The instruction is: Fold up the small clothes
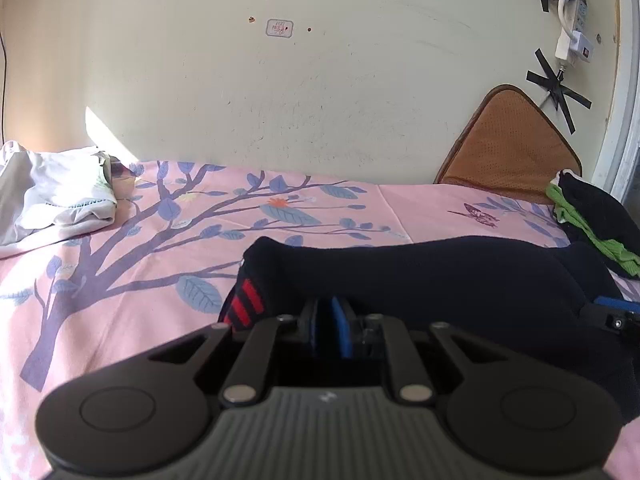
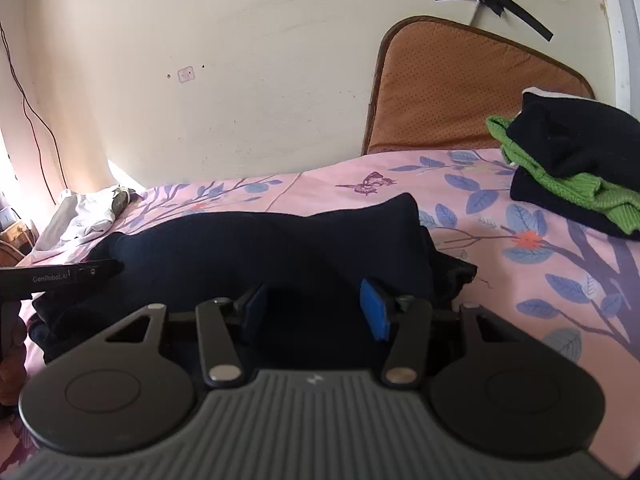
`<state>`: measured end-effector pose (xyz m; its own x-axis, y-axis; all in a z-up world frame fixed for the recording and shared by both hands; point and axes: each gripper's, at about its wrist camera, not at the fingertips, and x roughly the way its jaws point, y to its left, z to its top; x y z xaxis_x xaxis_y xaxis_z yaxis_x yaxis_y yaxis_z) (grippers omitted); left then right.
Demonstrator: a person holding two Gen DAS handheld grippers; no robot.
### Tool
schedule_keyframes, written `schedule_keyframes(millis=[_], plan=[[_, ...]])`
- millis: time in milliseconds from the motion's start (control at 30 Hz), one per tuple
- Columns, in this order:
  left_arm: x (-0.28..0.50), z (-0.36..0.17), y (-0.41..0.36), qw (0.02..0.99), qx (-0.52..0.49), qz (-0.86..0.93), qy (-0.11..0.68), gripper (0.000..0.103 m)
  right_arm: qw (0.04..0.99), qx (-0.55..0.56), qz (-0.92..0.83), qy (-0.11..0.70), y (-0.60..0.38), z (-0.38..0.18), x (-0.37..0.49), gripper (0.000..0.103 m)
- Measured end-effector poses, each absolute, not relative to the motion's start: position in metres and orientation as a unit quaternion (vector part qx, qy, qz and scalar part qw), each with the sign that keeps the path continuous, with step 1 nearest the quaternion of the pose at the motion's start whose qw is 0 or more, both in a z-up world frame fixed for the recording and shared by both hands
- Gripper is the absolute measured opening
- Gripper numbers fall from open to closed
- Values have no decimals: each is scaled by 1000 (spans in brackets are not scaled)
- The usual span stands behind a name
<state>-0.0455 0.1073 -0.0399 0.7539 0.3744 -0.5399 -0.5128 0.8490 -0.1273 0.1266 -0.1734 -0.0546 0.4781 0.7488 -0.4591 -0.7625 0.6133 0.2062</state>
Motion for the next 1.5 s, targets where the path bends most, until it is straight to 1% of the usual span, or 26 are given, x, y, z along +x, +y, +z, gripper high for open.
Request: schedule_keyframes(millis=[133, 367, 400, 467, 500, 533, 567, 600, 633, 667, 700, 733, 800, 900, 967, 1100, 1200, 1267, 1333, 1400, 1500], plan=[[-48, -40, 108, 928, -135, 237, 255, 12, 872, -17, 420, 252, -178, -55, 115, 56], [-49, -40, 107, 928, -137, 236, 253, 12, 884, -18, 397, 247, -184, -56, 102, 61], [-49, -40, 107, 929, -136, 236, 252, 12, 884, -21, 396, 247, -183, -56, 101, 61], [-50, -40, 105, 930, -133, 235, 248, 17, 886, -28, 394, 244, -181, -56, 100, 63], [-50, -40, 104, 932, -131, 231, 245, 28, 887, -30, 393, 242, -181, -56, 98, 64], [-51, -39, 102, 935, -126, 228, 242, 50, 888, -32, 392, 240, -180, -56, 97, 66], [-51, -39, 100, 936, -120, 225, 241, 63, 889, -33, 391, 237, -180, -56, 95, 67], [-51, -37, 96, 938, -108, 226, 238, 78, 891, -32, 389, 233, -181, -55, 94, 68], [-51, -36, 92, 940, -96, 231, 234, 82, 894, -30, 386, 227, -183, -54, 92, 70], [-51, -36, 88, 939, -84, 238, 232, 83, 899, -26, 379, 219, -185, -54, 90, 75], [-52, -35, 86, 940, -76, 241, 231, 87, 906, -22, 366, 210, -188, -53, 89, 81], [-52, -34, 84, 939, -71, 246, 228, 95, 919, -17, 339, 199, -191, -52, 86, 93], [-58, -32, 83, 935, -66, 275, 212, 102, 937, 1, 297, 185, -200, -51, 85, 94], [-69, -29, 85, 934, -82, 295, 184, 103, 955, 37, 247, 161, -216, -50, 82, 94], [-73, -28, 87, 932, -89, 306, 176, 103, 962, 56, 222, 150, -224, -50, 79, 96], [-80, -25, 78, 931, -75, 322, 156, 103, 968, 71, 203, 130, -231, -50, 69, 97], [-88, -21, 59, 932, -39, 343, 115, 103, 972, 41, 210, 92, -224, -47, 55, 98], [-93, -19, 47, 930, -14, 358, 85, 103, 973, 4, 224, 64, -215, -46, 45, 103], [-97, -19, 38, 932, 5, 356, 66, 103, 969, -34, 242, 42, -205, -46, 34, 103], [-98, -18, 32, 932, 18, 356, 62, 103, 965, -54, 256, 34, -200, -45, 29, 103], [-96, -17, 32, 934, 12, 352, 69, 103, 961, -49, 268, 44, -201, -43, 30, 103]])
